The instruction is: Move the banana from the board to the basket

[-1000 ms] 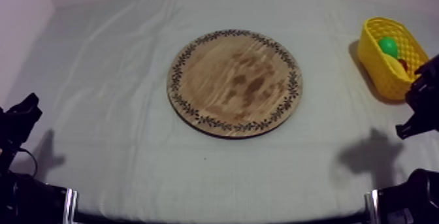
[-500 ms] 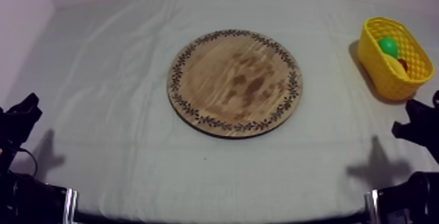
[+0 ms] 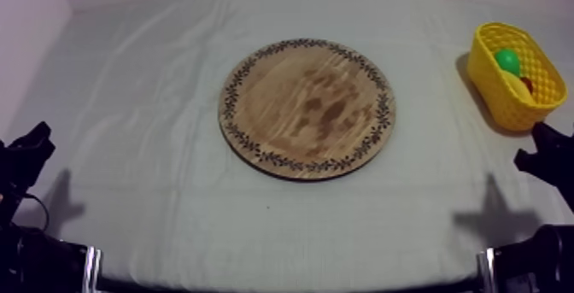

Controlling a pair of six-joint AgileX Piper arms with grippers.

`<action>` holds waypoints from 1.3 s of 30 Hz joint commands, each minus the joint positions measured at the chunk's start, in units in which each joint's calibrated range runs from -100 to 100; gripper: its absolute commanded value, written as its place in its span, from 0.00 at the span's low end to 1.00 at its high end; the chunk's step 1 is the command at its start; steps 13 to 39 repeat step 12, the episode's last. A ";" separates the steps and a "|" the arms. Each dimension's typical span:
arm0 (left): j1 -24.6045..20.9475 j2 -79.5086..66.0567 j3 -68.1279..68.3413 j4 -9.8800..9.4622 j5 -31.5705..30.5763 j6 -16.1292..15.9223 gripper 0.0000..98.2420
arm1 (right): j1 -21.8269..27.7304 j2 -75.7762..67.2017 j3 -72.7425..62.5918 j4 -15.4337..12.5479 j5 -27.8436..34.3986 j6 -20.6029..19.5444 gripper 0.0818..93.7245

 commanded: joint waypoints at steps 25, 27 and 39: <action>-0.01 0.03 0.04 0.02 0.01 0.00 0.00 | -2.76 -0.05 0.03 -0.03 0.01 6.46 0.00; -0.01 0.03 0.04 0.02 0.01 0.00 0.00 | -2.76 -0.05 0.03 -0.03 0.01 6.46 0.00; -0.01 0.03 0.04 0.02 0.01 0.00 0.00 | -2.76 -0.05 0.03 -0.03 0.01 6.46 0.00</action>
